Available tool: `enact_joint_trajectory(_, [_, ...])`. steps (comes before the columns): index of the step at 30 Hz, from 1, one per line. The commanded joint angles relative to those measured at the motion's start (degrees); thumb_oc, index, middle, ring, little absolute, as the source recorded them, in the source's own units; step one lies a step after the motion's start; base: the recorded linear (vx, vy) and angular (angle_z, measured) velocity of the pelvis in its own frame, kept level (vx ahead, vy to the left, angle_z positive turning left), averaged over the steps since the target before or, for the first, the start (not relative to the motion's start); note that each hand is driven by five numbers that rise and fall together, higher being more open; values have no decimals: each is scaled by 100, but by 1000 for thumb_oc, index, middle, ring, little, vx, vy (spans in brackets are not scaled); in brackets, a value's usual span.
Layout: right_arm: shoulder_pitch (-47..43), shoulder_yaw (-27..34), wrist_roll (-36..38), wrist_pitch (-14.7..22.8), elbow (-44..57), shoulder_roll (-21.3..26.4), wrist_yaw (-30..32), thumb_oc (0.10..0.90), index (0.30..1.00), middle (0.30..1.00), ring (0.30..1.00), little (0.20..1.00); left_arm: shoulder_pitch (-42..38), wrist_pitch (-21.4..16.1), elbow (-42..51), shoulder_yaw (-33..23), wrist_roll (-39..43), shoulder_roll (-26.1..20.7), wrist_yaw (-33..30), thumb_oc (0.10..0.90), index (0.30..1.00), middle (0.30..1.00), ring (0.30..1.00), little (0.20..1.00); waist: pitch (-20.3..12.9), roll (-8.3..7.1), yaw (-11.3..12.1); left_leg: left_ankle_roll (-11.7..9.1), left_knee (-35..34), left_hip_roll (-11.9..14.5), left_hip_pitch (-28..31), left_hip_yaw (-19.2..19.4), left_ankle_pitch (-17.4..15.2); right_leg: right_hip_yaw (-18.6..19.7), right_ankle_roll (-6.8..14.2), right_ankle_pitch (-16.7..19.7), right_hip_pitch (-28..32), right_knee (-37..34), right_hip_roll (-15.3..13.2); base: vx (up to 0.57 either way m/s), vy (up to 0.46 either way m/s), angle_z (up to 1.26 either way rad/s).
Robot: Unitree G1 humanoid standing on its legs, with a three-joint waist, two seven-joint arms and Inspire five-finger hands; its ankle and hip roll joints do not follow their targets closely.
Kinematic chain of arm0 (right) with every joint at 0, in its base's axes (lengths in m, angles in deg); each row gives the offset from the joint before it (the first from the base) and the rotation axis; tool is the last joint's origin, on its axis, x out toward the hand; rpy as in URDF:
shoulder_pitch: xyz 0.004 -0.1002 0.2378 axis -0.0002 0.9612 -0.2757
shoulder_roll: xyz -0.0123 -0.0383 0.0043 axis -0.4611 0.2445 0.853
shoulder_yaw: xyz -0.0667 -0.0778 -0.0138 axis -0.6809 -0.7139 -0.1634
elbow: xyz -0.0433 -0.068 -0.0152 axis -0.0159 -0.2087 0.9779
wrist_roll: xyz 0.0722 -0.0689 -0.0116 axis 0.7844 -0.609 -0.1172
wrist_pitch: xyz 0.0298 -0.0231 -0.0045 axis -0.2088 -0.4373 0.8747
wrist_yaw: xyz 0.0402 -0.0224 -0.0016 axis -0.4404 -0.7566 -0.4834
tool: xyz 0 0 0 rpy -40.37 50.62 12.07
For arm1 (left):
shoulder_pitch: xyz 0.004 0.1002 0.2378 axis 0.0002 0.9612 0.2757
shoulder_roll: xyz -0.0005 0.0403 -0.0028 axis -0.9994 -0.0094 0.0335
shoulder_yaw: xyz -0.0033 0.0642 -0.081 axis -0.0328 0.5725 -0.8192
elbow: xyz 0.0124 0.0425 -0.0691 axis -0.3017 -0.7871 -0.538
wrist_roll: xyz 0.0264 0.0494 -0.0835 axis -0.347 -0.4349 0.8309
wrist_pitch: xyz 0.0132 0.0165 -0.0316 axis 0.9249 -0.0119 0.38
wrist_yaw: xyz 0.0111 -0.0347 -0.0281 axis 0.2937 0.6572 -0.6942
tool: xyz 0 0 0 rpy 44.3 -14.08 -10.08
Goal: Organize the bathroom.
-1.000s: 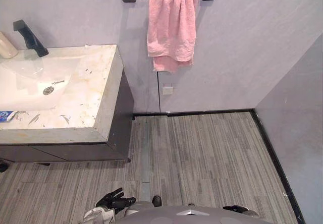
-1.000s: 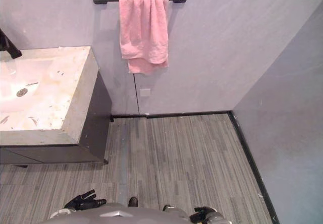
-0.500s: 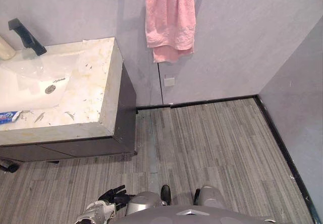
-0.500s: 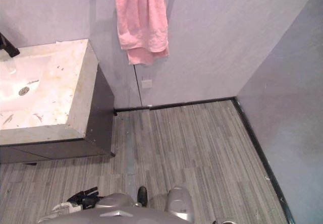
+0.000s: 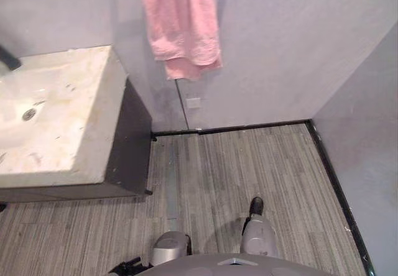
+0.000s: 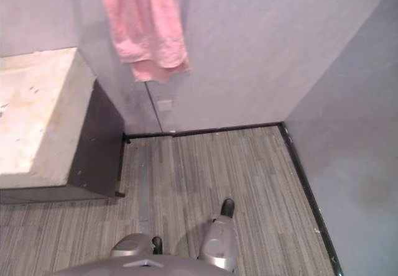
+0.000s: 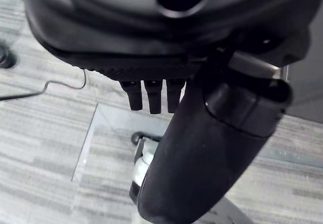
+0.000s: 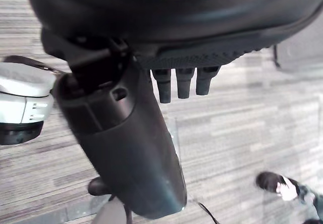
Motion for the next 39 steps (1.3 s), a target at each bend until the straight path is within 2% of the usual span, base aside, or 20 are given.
enact_joint_trajectory(1, [128,-38,-123,-210,-290,58,-4,800,900,900,900,900,-106,-212,139,-80,-55,-366,276,800,900,900,900,900,-304,-380,92,143,701,-296,-172,261,204,258,485,662,-76,-1040,-262,202,-187,7])
enact_joint_trajectory(6, [155,53,-111,-122,-421,214,122,800,900,900,900,900,-172,-675,43,-207,153,-299,242,800,900,900,900,900,-503,-403,56,-110,1883,8,-656,357,1383,15,-109,226,198,-1114,219,166,-168,5])
enact_joint_trajectory(7, [179,87,-120,-51,-456,250,144,800,900,900,900,900,-241,-781,117,-303,166,-290,207,800,900,900,900,900,-515,-432,49,-146,2309,222,-992,619,1710,-136,-305,50,320,-1118,331,165,-194,23])
enact_joint_trajectory(9, [227,133,-131,-5,-438,323,161,800,900,900,900,900,-410,-881,316,-417,243,-374,16,800,900,900,900,900,-546,-448,20,-175,2459,636,-1353,989,1845,-362,-499,-156,495,-1109,457,180,-143,40])
enact_joint_trajectory(12, [230,134,-169,-13,-391,414,173,800,900,900,900,900,-606,-940,596,-436,417,-516,-163,800,900,900,900,900,-511,-381,45,-77,1839,619,-1468,1188,1730,-397,-480,-344,689,-1075,543,163,3,43])
enact_joint_trajectory(14, [206,112,-134,23,-376,492,183,800,900,900,900,900,-736,-885,1076,-511,444,-743,-302,800,900,900,900,900,-471,-272,139,-58,714,545,-1701,1209,2077,-261,-414,-503,1000,-1131,720,182,49,27])
enact_joint_trajectory(15, [206,112,-134,23,-376,492,183,800,900,900,900,900,-736,-885,1076,-511,444,-743,-302,800,900,900,900,900,-471,-272,139,-58,714,545,-1701,1209,2077,-261,-414,-503,1000,-1131,720,320,50,6])
enact_joint_trajectory(16, [217,55,106,111,-342,539,165,800,900,900,900,900,-747,-873,1396,-608,269,-950,-338,800,900,900,900,900,-458,-186,278,-139,-153,473,-1813,868,2305,-152,-337,-578,1154,-1166,841,208,27,1])
enact_joint_trajectory(18, [233,61,296,120,-284,580,165,800,900,900,900,900,-699,-801,1596,-694,174,-1118,-296,800,900,900,900,900,-443,-148,387,-192,-589,421,-1897,554,2448,-22,-288,-624,1288,-1197,894,260,20,-5])
enact_joint_trajectory(20, [250,98,449,131,-251,617,140,800,900,900,900,900,-667,-825,1637,-787,32,-1236,-229,800,900,900,900,900,-430,-123,437,-204,-662,366,-1950,457,2476,51,-273,-703,1373,-1171,903,311,41,-49])
enact_joint_trajectory(21, [302,134,320,196,-290,603,154,800,900,900,900,900,-673,-787,1549,-963,-58,-1414,-175,800,900,900,900,900,-473,-101,395,-89,-626,239,-1837,745,2000,21,-257,-800,1401,-1046,806,331,75,-60])
enact_joint_trajectory(25, [417,135,503,241,-360,574,349,800,900,900,900,900,-828,-607,1255,-976,17,-1491,-537,800,900,900,900,900,-520,-88,299,-64,-372,62,-1795,668,1839,82,-238,-792,1411,-1006,725,207,112,-47])
enact_joint_trajectory(27, [496,140,155,295,-302,550,423,800,900,900,900,900,-903,-528,1004,-1104,503,-1394,-1037,800,900,900,900,900,-494,-134,240,90,-149,-155,-1829,602,1458,231,-163,-782,1359,-912,544,249,197,-31])
enact_joint_trajectory(31, [543,193,197,394,-244,538,523,800,900,900,900,900,-883,-505,895,-1256,342,-1378,-1082,800,900,900,900,900,-463,-165,248,231,3,-280,-1830,616,1234,311,-22,-797,1348,-757,364,135,102,-9])
enact_joint_trajectory(32, [579,193,134,415,-151,503,560,800,900,900,900,900,-833,-429,980,-1339,190,-1427,-1095,800,900,900,900,900,-449,-157,283,421,-133,-357,-1677,694,1209,271,162,-662,1118,-142,106,114,133,-15])
enact_joint_trajectory(33, [584,190,139,443,-120,508,596,800,900,900,900,900,-822,-446,976,-1353,139,-1455,-1086,800,900,900,900,900,-411,-120,262,522,-235,-384,-1561,721,1192,343,197,-459,781,528,12,79,118,-8])
enact_joint_trajectory(34, [584,190,139,443,-120,508,596,800,900,900,900,900,-822,-446,976,-1353,139,-1455,-1086,800,900,900,900,900,-411,-120,262,522,-235,-384,-1561,721,1192,343,197,-459,781,528,12,54,82,-27])
enact_joint_trajectory(35, [615,234,-22,455,-92,550,589,800,900,900,900,900,-818,-485,966,-1340,166,-1523,-1051,800,900,900,900,900,-291,-53,178,648,-303,-407,-1390,731,1138,545,175,-78,89,1539,-31,65,-44,-32])
enact_joint_trajectory(37, [629,229,-121,539,-126,578,537,800,900,900,900,900,-853,-448,1049,-1264,269,-1581,-1071,800,900,900,900,900,-187,-117,129,592,-215,-435,-1362,751,1053,548,190,75,-72,1038,-82,80,-144,-13])
enact_joint_trajectory(39, [579,202,-116,620,-163,592,501,800,900,900,900,900,-946,-455,1179,-1166,391,-1710,-1039,800,900,900,900,900,-43,-328,41,467,-86,-542,-1376,705,857,552,373,469,-140,-817,-181,70,-377,0])
